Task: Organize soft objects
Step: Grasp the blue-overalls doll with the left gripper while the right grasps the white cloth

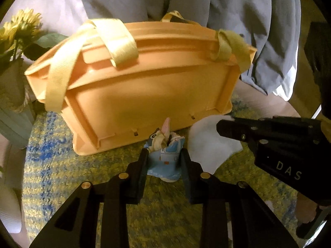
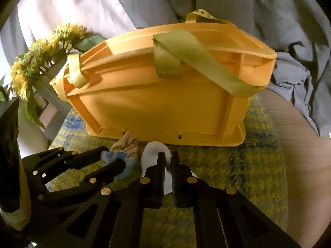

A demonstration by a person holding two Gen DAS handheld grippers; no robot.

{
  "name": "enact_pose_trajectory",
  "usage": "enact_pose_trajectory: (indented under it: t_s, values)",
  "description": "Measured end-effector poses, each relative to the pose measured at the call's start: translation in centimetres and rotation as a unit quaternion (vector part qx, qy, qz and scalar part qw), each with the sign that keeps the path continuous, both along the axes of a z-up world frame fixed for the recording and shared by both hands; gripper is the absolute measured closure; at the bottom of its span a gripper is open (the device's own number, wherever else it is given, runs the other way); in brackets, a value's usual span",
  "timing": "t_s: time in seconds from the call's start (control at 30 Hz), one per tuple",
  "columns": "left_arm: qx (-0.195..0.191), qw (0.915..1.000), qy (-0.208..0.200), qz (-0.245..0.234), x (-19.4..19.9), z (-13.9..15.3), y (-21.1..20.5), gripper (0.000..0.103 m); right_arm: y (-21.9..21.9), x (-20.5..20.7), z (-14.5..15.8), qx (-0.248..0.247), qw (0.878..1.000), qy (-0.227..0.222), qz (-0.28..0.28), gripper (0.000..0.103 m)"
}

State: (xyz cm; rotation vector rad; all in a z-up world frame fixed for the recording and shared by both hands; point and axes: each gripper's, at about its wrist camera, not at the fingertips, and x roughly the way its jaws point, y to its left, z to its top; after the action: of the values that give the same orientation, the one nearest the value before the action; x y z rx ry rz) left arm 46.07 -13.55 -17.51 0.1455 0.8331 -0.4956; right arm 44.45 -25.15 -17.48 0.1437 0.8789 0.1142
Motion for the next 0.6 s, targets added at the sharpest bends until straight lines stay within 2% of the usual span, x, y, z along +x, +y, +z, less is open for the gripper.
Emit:
enact_pose_trajectory:
  t_s: [0.37, 0.6]
  values:
    - [-0.019, 0.9995, -0.023, 0.005, -2.3, 2.6, 1.4, 0.073, 0.0, -2.2, 2.4, 0.002, 1.0, -0.029, -0.005, 0.098]
    - [-0.02, 0.9995, -0.023, 0.013, -2.7, 2.8, 2.1, 0.073, 0.1, -2.2, 2.0, -0.007, 1.0, -0.017, -0.003, 0.097]
